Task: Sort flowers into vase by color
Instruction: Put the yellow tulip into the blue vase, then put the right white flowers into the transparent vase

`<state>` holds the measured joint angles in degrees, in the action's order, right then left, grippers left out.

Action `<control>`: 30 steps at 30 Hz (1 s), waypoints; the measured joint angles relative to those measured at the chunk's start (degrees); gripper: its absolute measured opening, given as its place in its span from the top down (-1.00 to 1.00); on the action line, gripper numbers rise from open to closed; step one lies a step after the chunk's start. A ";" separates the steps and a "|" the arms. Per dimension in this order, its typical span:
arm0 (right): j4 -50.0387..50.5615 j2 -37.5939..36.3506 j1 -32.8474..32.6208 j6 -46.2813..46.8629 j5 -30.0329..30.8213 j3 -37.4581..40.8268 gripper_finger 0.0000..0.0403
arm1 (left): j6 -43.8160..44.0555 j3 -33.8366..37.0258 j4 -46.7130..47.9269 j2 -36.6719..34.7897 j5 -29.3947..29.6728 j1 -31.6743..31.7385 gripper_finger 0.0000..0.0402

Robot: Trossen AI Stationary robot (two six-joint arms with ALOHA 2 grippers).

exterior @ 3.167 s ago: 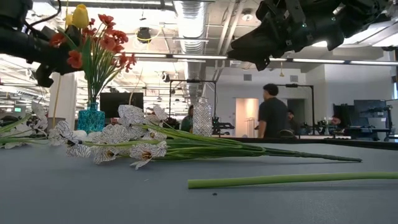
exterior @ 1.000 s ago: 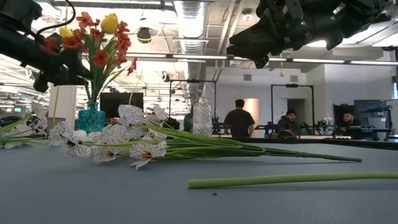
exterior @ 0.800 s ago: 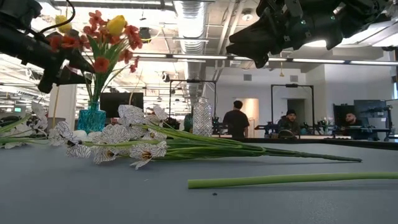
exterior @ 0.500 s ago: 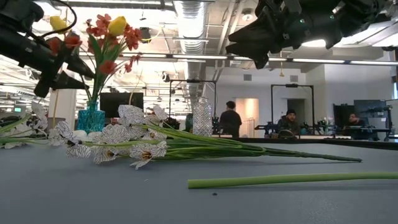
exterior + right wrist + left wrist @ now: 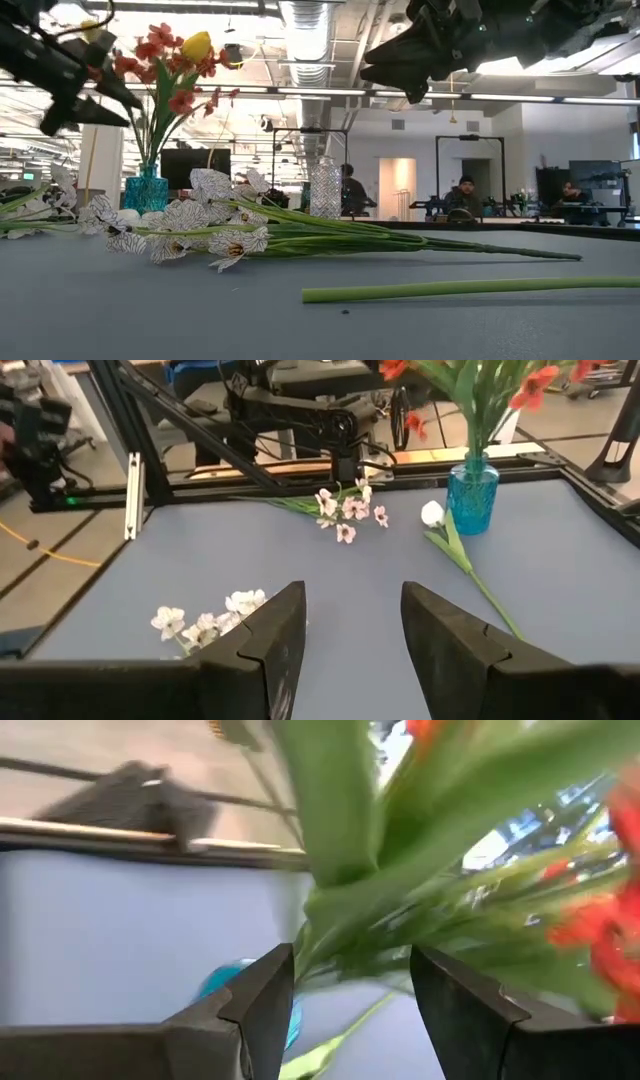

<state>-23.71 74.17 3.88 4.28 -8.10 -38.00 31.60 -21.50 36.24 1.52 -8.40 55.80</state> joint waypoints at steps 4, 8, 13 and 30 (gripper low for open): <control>0.09 0.00 0.00 -1.72 0.00 0.00 0.05 | -0.66 -5.20 9.99 0.00 3.24 0.01 0.05; 0.14 0.00 0.02 -3.86 0.00 0.00 0.05 | -0.62 -6.55 15.11 0.00 1.60 0.01 0.05; 0.13 0.00 0.02 -4.35 0.00 0.00 0.05 | -0.65 -6.40 20.85 2.29 -2.19 -0.05 0.05; 3.04 0.00 0.37 -4.31 -0.01 0.02 0.05 | -11.57 -10.05 21.26 8.83 -27.97 -6.55 0.15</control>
<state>-20.67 74.17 4.25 -0.03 -8.11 -37.98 20.03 -31.55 57.50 10.35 -36.38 49.25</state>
